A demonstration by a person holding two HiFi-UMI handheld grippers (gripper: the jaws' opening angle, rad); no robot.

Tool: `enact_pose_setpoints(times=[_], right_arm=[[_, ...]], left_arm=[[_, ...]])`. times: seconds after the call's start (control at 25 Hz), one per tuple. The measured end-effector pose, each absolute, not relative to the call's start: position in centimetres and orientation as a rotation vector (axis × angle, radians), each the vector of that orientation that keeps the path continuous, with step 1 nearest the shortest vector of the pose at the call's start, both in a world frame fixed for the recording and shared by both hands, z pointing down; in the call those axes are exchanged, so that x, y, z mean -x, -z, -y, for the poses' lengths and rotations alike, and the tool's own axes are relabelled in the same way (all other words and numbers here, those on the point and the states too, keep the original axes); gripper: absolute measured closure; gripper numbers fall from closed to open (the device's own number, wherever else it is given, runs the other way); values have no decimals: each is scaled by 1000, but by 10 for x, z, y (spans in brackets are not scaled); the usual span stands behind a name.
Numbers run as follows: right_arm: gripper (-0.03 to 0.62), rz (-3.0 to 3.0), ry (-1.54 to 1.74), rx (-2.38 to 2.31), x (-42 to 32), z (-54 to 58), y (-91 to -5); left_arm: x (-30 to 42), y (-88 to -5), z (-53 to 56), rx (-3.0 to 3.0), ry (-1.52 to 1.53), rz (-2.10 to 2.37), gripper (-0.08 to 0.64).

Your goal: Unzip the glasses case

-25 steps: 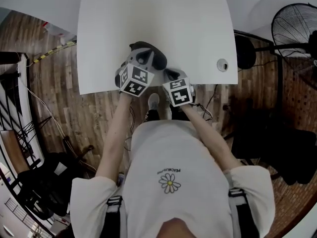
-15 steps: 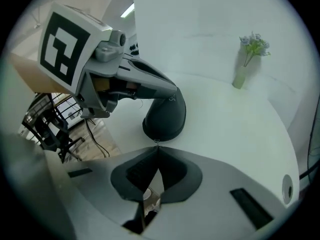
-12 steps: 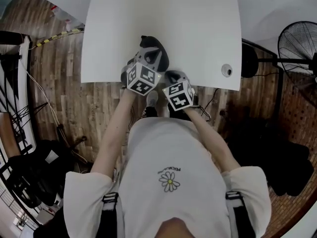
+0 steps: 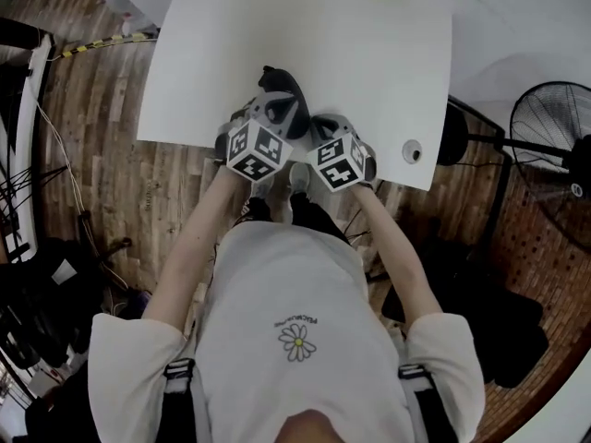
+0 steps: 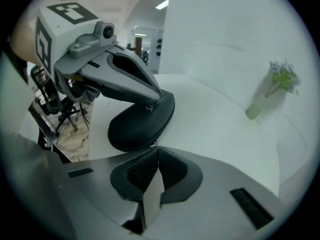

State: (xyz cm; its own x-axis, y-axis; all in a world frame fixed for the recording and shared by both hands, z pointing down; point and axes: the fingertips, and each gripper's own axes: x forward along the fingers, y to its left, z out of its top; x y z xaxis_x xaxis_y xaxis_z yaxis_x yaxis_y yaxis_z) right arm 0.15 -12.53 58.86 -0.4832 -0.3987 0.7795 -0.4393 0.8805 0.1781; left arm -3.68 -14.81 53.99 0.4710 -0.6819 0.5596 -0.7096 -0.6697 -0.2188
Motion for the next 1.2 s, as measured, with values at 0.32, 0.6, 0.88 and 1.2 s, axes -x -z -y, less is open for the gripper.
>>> enact_pose_setpoints(times=[0.32,0.6,0.88,1.2], right_arm=[[584,2082,215,-312,32,178,-586],[583,2082,256,-277,56,205,-585],[584,2010,-75,-790,-13,205,-586],[584,2033,-384,-983,-49,110,-591]], left_arm=[[40,-539,152,-2642,-942,1285,548],[44,-538,155,-2594,-866,1340,548],[53,-517,152,-2612,-843,1360,548],[-3,-514,151,-2679,-984,1241,548]])
